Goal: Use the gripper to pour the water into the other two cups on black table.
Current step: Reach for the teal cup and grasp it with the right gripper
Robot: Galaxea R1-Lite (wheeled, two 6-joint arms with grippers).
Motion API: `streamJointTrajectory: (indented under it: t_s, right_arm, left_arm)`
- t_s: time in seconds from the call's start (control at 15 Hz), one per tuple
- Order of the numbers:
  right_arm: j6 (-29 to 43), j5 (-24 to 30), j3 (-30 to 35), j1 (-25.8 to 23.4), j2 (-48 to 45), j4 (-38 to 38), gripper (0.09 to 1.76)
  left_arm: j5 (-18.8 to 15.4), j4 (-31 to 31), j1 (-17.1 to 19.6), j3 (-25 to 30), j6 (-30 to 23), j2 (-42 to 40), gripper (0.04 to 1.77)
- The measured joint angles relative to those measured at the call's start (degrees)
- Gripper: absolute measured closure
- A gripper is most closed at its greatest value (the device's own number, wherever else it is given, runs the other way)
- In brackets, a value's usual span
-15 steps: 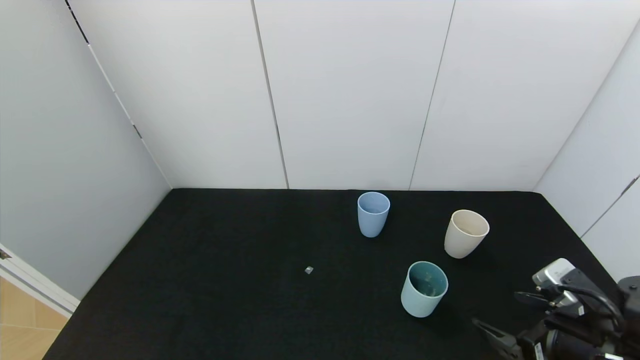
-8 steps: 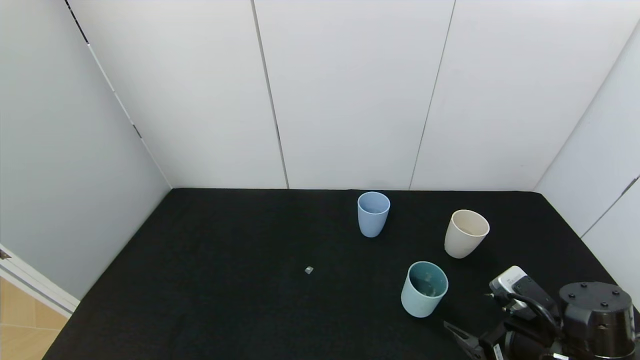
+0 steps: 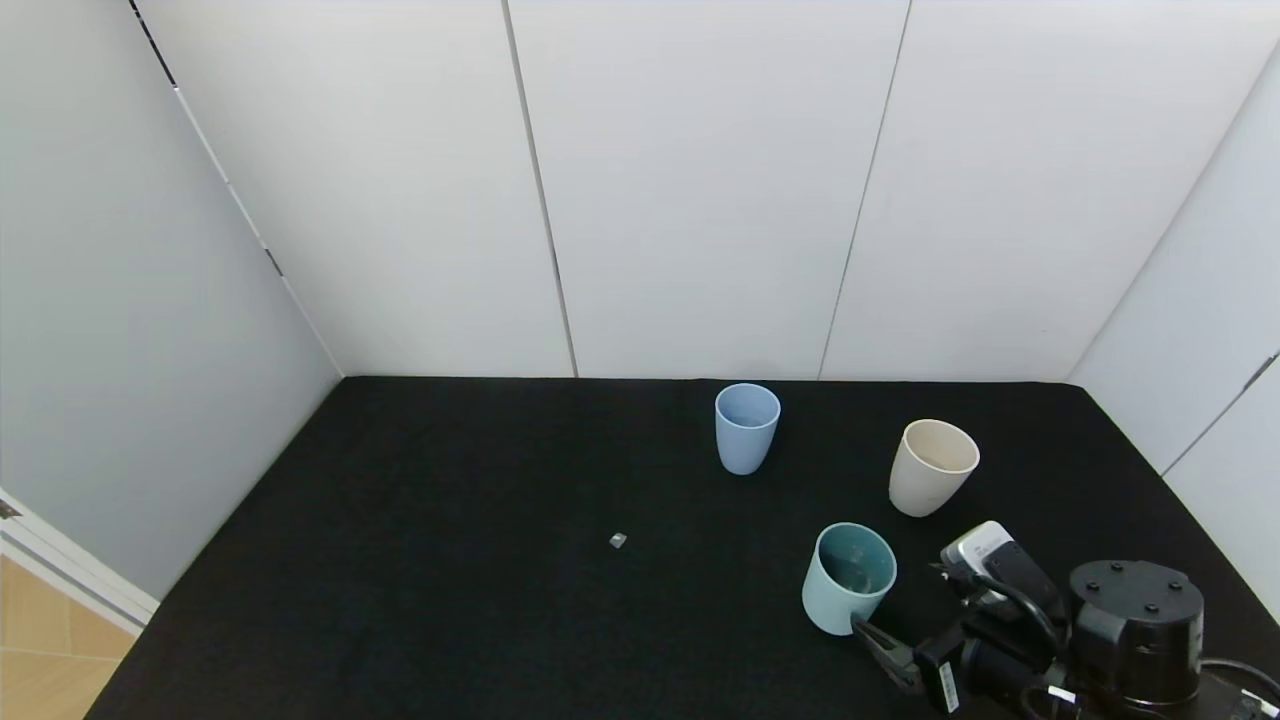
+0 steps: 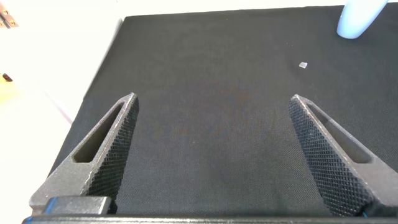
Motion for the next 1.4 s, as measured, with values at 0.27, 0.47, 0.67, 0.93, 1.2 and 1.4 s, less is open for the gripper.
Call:
streamJointTrajectory:
  t_s: [0.27,0.47,0.67,0.93,1.2,1.4]
  right_arm:
    - [0.2,0.0,-1.6,1.3,4.3,-2.8,0.14]
    - [0.4,0.0,-3.9,1.7,6.2,-3.0,0.14]
    - [0.3,0.0,-6.3,1.7,7.3,-3.0,0.14]
    - [0.3,-0.1,-9.1,1.4,8.1,-2.8,0.14]
    - [0.3,-0.1,-9.6,0.5,8.6,-2.9,0.14]
    - [0.3,-0.1,-9.6,0.1,8.7,-2.9,0.14]
  left_arm:
    - [0.0,0.0,0.0,0.0,0.0,0.0,0.09]
    - [0.0,0.0,0.0,0.0,0.0,0.0,0.09]
    - [0.0,0.0,0.0,0.0,0.0,0.0,0.09]
    - [0.0,0.0,0.0,0.0,0.0,0.0,0.09]
    - [0.0,0.0,0.0,0.0,0.0,0.0,0.09]
    - [0.0,0.0,0.0,0.0,0.0,0.0,0.09]
